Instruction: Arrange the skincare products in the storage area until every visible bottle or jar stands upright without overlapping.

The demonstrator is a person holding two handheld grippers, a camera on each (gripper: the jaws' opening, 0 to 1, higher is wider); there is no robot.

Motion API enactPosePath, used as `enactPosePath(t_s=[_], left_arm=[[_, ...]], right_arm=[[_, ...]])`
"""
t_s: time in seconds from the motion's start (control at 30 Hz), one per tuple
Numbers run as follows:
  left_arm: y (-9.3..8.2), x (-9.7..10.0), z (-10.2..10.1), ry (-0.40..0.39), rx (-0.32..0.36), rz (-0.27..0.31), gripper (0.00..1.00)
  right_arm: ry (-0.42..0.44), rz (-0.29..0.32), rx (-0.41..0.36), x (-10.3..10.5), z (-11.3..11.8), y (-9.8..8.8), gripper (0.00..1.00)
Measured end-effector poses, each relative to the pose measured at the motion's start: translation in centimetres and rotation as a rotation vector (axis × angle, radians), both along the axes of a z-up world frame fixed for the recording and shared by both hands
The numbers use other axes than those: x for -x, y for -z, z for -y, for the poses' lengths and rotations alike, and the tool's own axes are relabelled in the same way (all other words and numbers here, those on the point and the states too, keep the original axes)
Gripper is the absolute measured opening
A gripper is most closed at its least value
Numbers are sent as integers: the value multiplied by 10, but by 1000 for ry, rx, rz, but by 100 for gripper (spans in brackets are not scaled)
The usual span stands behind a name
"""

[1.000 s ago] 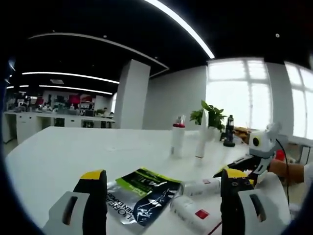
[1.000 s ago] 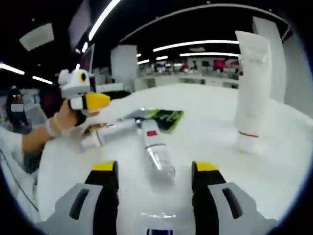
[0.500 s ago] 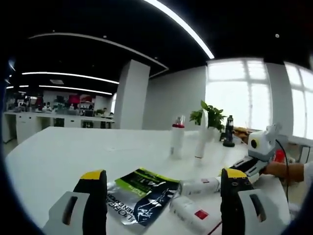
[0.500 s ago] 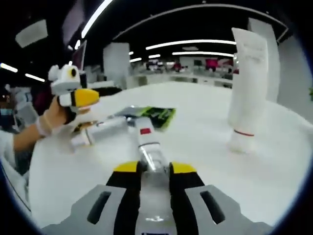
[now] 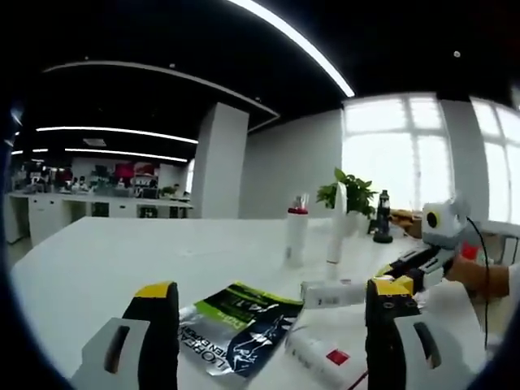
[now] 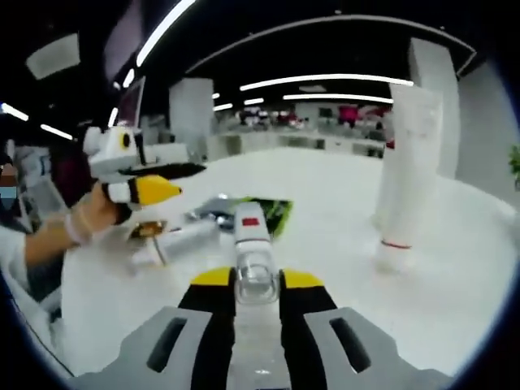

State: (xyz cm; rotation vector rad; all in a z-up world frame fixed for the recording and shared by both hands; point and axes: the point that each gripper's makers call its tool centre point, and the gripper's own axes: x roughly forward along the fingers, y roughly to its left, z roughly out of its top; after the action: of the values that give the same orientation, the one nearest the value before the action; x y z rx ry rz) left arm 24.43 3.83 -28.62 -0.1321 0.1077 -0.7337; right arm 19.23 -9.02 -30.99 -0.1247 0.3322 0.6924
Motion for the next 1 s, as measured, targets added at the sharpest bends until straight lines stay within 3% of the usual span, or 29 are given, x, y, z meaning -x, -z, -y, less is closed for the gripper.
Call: enactPosePath(t_s=[0.07,0.13,0.17,0.27,0.53,0.63,0.73,0.77,0.8,1.0], left_arm=[[-3,-1,-2,-6,7,10,97],[-4,-2,-3,-14,8,17,96],[-6,-3,-5,-23,6,24,96],[-9,-7,-10,-59,-34,66,96],[-19,-14,-22,-155,-132,177,96],[-21,-16,-24,-167,-148,195,94],[-27,-22,-31,-192,-207,278,93],[-28,-24,-31,-196,-227,302,93],[-24,-28,-32,-221,-294,322,94],[-20,-20,-11,-180,-455,419,94]], right_arm=[[14,38,-40,-7,-1,-15,18],[12,44,-47,-9,-1,-18,18],[27,48,-90,-15,-3,-28,18],[25,62,-150,-24,-11,-42,18],[4,45,-150,-40,-43,-52,18],[-11,8,-201,-39,-54,-52,18],[-30,-31,-363,-60,-60,-55,18],[-18,-58,-311,-61,-58,-47,18],[2,-3,-284,-64,-50,-44,18],[-48,-43,-318,-44,-53,-43,18]])
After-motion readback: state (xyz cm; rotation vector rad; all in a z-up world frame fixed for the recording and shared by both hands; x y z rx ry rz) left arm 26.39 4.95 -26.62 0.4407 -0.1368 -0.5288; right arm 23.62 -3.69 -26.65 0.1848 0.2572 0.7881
